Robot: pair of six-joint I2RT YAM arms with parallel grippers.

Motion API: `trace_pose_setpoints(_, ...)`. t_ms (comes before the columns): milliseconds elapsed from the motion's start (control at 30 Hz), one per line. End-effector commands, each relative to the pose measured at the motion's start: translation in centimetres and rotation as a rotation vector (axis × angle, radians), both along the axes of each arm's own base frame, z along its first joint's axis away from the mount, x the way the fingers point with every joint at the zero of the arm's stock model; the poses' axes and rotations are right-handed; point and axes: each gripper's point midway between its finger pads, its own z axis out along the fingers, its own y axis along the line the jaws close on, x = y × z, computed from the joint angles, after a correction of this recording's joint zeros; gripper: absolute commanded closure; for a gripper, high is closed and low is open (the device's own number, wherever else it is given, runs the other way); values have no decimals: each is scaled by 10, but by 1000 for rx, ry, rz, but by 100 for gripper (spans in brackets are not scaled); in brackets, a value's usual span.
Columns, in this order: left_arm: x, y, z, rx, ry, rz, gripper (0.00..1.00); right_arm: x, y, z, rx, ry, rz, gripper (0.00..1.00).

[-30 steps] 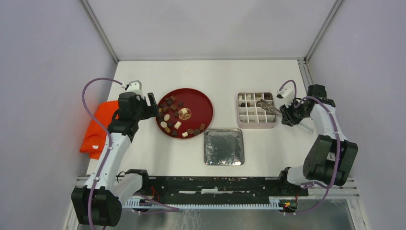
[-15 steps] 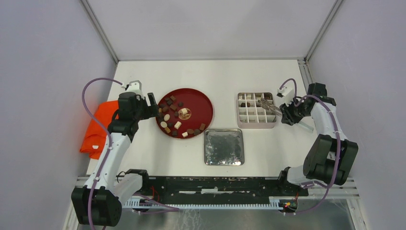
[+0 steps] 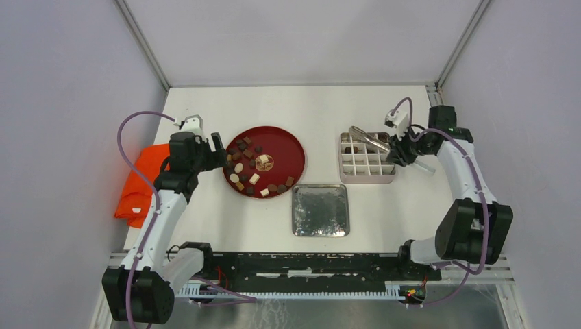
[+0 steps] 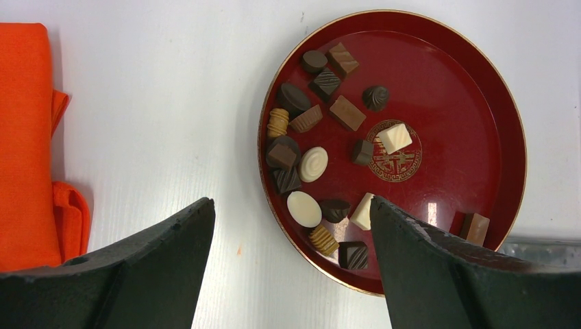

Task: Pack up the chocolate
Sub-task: Place the fake chocolate in the packing box.

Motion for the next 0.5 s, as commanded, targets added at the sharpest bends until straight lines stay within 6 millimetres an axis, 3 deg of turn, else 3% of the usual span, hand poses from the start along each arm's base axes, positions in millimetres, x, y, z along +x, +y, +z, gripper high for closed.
trace_pose_setpoints(0, 2, 3, 12, 31, -43, -14, 12, 16, 66, 43, 117, -146, 144, 65)
trace_pose_setpoints(133, 0, 5, 15, 39, -53, -1, 12, 13, 137, 43, 181, -157, 280, 65)
trace_pose_setpoints(267, 0, 7, 16, 43, -59, 8, 12, 10, 194, 28, 149, -169, 363, 65)
trace_pose_setpoints(467, 0, 8, 17, 45, -60, 10, 12, 8, 246, -6, 7, -120, 459, 64)
